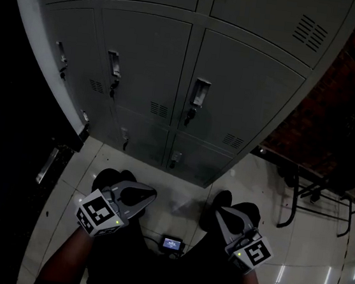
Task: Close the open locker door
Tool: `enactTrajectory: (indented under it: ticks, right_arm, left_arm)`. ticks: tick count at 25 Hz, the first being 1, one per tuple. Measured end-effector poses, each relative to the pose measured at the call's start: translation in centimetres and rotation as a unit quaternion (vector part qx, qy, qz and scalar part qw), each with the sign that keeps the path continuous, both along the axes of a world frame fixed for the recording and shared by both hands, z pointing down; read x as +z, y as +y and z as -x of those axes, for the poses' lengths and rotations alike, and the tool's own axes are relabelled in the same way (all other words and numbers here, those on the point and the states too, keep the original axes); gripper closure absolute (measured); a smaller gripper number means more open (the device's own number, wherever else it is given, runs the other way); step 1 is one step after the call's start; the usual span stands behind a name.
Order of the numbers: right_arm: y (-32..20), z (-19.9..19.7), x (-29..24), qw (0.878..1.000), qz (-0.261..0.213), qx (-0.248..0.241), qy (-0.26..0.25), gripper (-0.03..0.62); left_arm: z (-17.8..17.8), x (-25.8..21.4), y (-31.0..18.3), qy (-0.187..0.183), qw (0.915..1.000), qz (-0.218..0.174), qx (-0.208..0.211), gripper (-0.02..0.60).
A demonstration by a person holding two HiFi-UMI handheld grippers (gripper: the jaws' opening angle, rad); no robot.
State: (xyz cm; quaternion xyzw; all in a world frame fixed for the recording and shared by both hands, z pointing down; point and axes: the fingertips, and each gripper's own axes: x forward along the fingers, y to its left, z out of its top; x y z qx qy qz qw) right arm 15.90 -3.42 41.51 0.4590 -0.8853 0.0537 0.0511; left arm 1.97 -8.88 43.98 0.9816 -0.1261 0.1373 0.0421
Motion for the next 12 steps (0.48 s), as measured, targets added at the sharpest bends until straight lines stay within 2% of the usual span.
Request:
enactTrajectory:
  ticks: [12]
  right_arm:
    - [-0.01, -0.04, 0.03, 1.0, 0.001, 0.0, -0.001, 0.592]
  left_arm:
    - [-0.12, -0.12, 0.17, 0.0, 1.0, 0.001, 0.001, 0.571]
